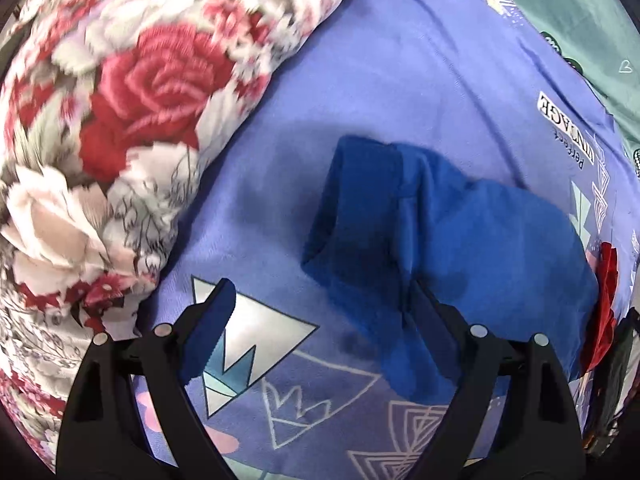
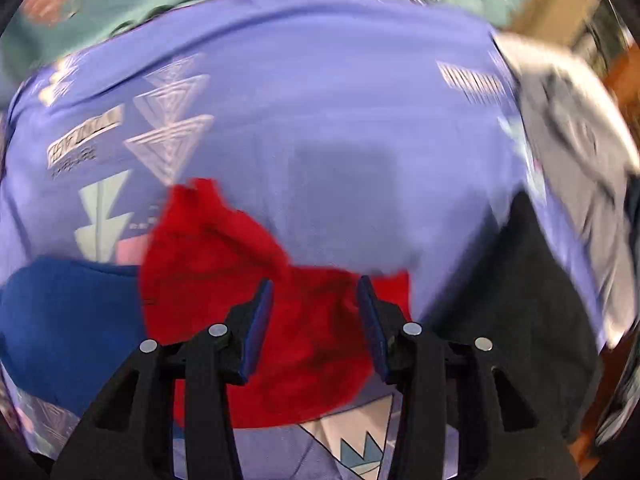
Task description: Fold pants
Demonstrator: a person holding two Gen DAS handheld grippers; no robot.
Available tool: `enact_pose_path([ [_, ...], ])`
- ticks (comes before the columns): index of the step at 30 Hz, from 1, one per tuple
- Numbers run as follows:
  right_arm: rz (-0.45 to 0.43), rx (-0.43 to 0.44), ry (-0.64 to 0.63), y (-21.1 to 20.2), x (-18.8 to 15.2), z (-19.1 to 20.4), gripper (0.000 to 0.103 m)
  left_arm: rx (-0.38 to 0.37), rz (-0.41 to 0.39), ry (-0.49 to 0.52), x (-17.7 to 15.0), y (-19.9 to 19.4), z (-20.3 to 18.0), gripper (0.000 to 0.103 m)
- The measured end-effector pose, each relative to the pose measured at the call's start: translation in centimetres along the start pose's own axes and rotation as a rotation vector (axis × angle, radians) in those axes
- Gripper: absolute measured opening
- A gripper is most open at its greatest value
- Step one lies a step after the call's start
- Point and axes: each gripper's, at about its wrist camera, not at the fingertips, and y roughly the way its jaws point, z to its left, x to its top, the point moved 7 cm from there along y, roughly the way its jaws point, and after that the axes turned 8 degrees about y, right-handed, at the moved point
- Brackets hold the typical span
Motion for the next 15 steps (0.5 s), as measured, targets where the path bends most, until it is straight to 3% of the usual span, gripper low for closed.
enact_pose_path([
  [8, 0.028, 0.186, -0.244, 2.8, -0.5, 11.7, 0.046, -0.016, 0.019, 0.009, 1.0, 0.7, -1.7, 0.088],
  [13, 0.080, 0.136, -0.320, 6.9, -1.0, 17.1, 0.046, -0.031, 0.026, 0.004, 0.7, 1.0, -3.3, 0.088],
  [15, 0.079, 0.086, -0.311, 7.8, -0.7, 17.0, 0.028, -0.033, 0.034, 0.010, 0.3, 1.5, -3.9, 0.088],
])
